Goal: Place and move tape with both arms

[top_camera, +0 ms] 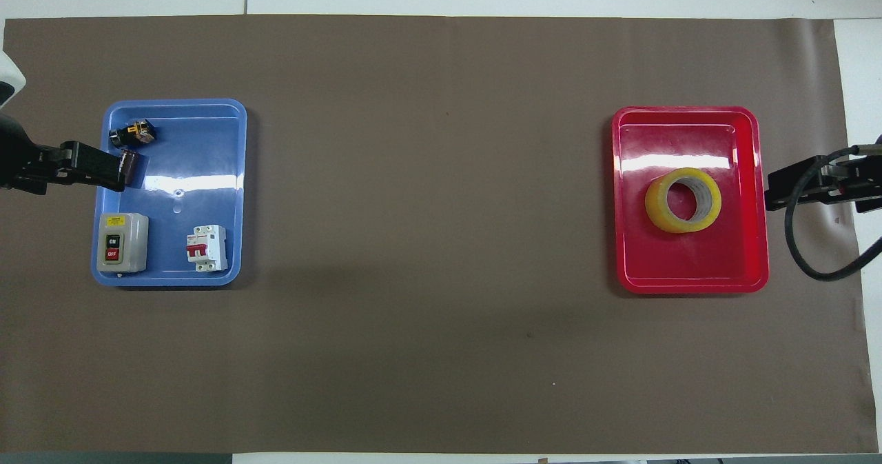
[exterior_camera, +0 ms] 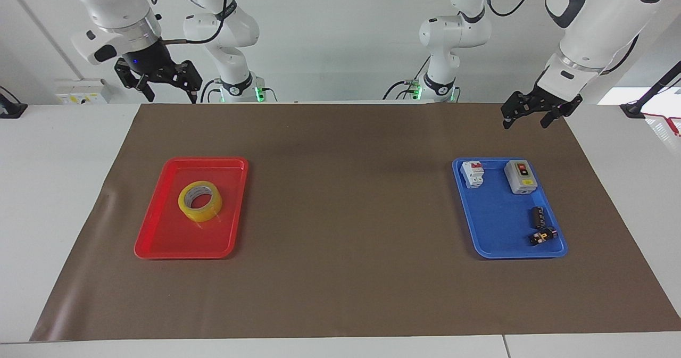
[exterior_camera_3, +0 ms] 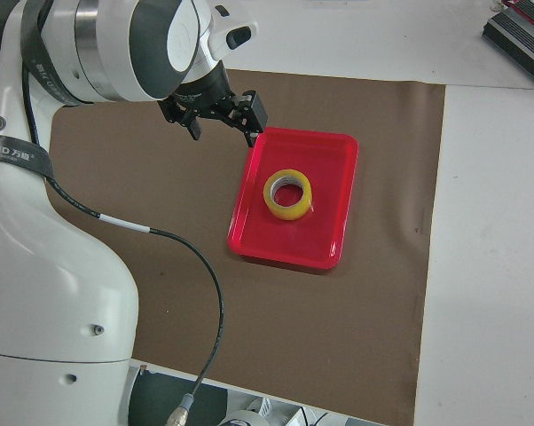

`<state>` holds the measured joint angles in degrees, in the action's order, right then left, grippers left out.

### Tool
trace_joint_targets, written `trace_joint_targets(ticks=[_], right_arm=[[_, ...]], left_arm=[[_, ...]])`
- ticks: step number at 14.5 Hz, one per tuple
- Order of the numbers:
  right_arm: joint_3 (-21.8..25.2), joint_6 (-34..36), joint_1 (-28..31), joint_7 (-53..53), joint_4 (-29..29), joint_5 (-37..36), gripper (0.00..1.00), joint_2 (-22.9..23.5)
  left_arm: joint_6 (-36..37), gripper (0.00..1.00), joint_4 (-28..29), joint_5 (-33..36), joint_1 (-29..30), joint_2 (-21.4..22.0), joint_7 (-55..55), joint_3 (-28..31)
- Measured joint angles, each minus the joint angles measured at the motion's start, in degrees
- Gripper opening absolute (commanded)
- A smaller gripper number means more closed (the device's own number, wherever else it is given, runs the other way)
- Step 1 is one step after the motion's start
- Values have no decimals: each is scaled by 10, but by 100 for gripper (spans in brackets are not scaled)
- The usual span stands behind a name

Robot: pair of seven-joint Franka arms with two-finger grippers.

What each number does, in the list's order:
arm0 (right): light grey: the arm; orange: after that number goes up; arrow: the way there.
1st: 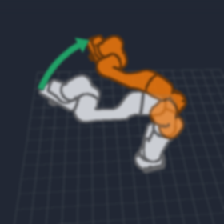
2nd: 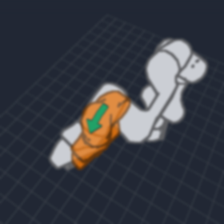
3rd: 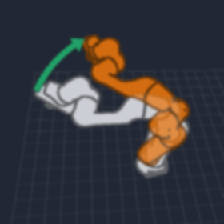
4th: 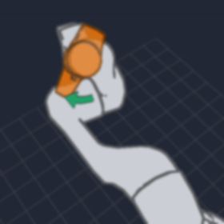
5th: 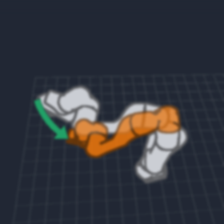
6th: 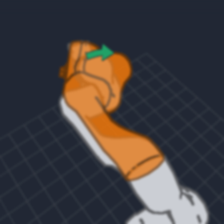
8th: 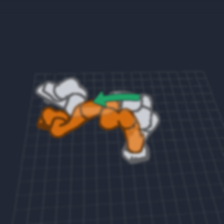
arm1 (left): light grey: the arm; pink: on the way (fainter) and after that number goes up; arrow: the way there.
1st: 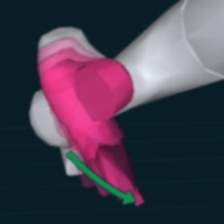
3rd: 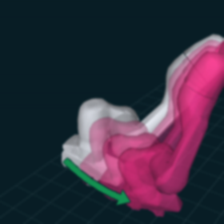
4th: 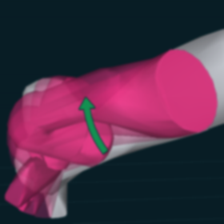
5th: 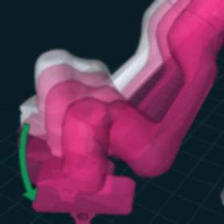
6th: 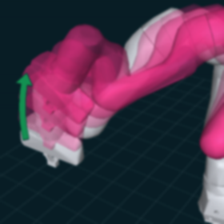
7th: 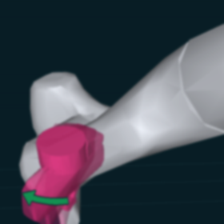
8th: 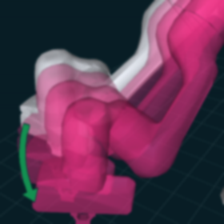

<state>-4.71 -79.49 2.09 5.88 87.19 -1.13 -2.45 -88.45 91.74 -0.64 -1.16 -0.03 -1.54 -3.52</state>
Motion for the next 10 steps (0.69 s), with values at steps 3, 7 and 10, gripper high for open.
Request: trace_joint_targets(ticks=[3,7,10], right_arm=[[0,-1,0,-1,0,-1,100,0],[-1,-1,-2,-1,0,-1,100,0],[-1,-2,-2,-12,-2,-7,100,0]], left_arm=[[0,100,0,0,0,0,0,0],[0,100,0,0,0,0,0,0],[0,100,0,0,0,0,0,0]])
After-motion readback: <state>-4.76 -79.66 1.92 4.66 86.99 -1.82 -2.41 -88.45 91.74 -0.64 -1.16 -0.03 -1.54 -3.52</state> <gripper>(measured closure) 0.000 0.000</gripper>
